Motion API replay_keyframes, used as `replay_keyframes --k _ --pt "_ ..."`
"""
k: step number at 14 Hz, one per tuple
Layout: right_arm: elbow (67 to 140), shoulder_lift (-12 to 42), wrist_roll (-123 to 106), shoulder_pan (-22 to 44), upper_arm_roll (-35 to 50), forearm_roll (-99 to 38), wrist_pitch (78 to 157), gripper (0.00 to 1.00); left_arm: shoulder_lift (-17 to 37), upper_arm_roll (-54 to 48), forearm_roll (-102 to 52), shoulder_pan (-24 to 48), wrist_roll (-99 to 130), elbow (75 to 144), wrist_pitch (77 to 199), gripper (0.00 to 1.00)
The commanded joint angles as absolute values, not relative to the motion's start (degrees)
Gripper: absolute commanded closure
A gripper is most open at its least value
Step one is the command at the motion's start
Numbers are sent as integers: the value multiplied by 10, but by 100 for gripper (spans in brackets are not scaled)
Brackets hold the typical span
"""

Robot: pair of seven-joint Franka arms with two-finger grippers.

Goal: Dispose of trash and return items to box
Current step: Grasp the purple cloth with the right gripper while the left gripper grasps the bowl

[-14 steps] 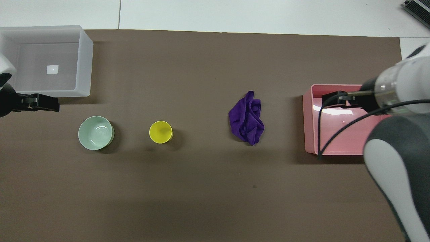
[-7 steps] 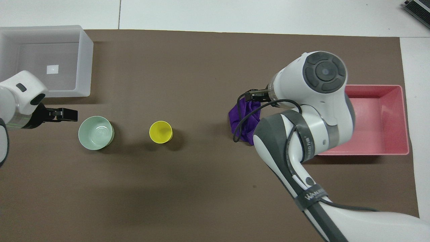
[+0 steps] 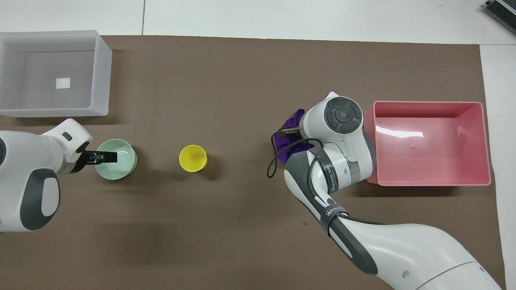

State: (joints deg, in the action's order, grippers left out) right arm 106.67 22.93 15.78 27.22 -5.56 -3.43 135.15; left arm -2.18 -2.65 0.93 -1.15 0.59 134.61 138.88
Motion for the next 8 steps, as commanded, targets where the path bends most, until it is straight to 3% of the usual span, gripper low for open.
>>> replay_keyframes --k 1,4,5,6,7,8 --pt "1098 213 111 271 -54 -72 1366 0 -10 -29 16 -17 4 1368 1430 0" --pt "1122 213 92 270 -54 -103 1412 0 9 -29 16 -18 4 1368 1444 4" --pt "1121 212 77 267 -54 -105 1408 57 9 -29 16 -17 4 1368 1444 31" --pt "1121 212 78 268 -54 -105 1405 100 8 -29 16 -18 4 1368 1442 62" --pt "1118 211 86 271 -54 -107 1396 100 8 -29 16 -20 4 1368 1442 96" --pt "1114 210 93 271 -54 -108 1380 100 8 -30 16 -22 4 1368 1440 100"
